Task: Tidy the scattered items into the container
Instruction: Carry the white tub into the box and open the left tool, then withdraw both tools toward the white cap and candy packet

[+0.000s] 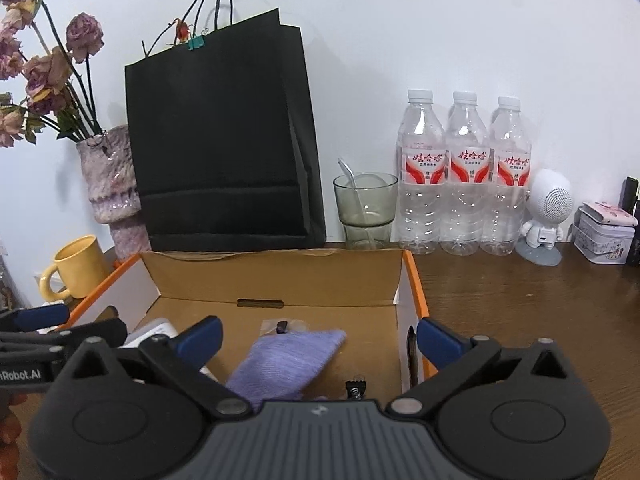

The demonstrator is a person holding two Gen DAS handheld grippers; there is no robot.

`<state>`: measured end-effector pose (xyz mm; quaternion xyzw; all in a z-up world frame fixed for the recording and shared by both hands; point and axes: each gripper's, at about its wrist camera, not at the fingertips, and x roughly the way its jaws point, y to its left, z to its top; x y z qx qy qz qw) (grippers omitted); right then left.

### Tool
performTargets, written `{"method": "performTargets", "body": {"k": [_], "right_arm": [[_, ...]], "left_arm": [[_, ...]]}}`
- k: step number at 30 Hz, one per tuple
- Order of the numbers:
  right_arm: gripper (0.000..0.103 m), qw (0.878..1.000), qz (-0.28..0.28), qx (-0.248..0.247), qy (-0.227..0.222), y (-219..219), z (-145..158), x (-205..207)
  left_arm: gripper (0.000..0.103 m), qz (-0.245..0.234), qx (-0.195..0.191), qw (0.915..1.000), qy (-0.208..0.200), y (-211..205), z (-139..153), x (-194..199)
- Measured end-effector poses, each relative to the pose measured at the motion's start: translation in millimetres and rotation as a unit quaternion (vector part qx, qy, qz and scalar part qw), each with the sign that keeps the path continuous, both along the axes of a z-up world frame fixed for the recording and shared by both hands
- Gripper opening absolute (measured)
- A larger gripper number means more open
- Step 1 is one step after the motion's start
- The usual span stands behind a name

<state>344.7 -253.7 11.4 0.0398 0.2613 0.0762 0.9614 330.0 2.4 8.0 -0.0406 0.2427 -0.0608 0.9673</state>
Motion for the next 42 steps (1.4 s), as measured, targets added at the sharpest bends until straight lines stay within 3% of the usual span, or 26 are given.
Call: {"method": "performTargets", "body": {"k": [14,24,42], "right_arm": [[0.103,1.0,0.005,-0.003,0.001,4,1,-4],[0.103,1.0,0.015,0.002,-0.009,5,10,-16],[0.103,1.0,0.01,-0.023,-0.007,0,28,-112]], "left_arm": [[0.103,0.001,-0.003,1.0,0.006,2,-3,0],[0.103,-0.003,-0.005,0.9999,-0.012,4,8,-10],[0.103,0.007,0.014,0.9998,-0.009,25,34,-111]]}}
